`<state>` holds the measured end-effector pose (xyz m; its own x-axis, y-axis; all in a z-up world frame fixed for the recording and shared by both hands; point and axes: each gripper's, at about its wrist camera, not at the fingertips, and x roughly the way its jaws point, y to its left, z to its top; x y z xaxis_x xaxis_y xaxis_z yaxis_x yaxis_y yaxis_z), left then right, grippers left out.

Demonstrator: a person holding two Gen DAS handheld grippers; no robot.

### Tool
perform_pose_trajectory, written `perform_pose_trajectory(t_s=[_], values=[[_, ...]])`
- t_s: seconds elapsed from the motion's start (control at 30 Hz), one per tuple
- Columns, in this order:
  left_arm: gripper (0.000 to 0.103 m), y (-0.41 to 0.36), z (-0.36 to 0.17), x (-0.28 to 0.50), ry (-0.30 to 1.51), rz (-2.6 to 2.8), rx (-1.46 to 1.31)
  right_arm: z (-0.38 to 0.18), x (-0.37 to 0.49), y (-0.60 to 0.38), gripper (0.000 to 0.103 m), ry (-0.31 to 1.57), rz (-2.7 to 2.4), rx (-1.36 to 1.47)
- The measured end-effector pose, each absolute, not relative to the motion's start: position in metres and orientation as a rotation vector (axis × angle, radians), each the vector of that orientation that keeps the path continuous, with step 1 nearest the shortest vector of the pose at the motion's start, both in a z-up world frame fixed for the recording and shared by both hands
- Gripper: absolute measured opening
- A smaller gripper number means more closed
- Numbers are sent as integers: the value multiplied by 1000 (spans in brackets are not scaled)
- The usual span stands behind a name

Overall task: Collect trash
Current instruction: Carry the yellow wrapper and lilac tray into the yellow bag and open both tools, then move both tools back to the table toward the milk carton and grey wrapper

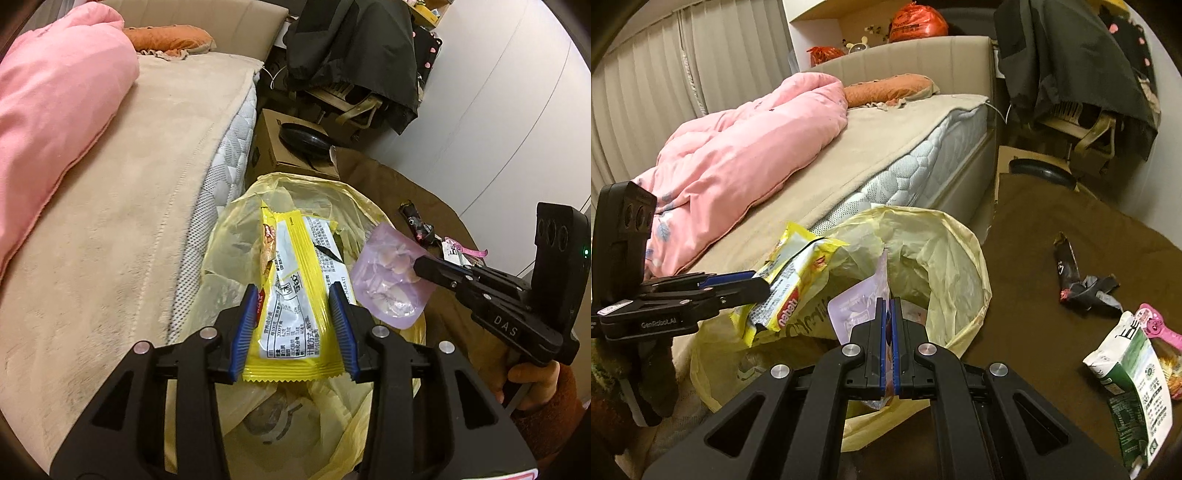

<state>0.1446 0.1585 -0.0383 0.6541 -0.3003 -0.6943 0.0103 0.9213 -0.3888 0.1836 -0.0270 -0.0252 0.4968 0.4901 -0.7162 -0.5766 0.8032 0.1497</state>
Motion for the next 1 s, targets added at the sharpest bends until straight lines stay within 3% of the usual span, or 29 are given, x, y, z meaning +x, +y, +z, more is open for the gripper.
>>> perform_pose_trajectory(t_s=[0.33, 0.4, 0.47, 0.8, 1.0], values=[[49, 166, -29, 146, 816, -133, -383, -33, 186, -32, 6, 844, 633, -125], [49, 168, -25, 145, 808, -119, -387, -32, 185, -35, 15, 839, 631, -120], [49, 168, -20, 143, 797, -108, -389, -30, 183, -42, 41, 830, 635, -99], [50, 133, 3, 138, 765, -125, -335, -15, 167, -106, 42, 785, 549, -41], [50, 81, 4, 150, 768, -235, -284, -8, 148, -180, 51, 759, 429, -3]])
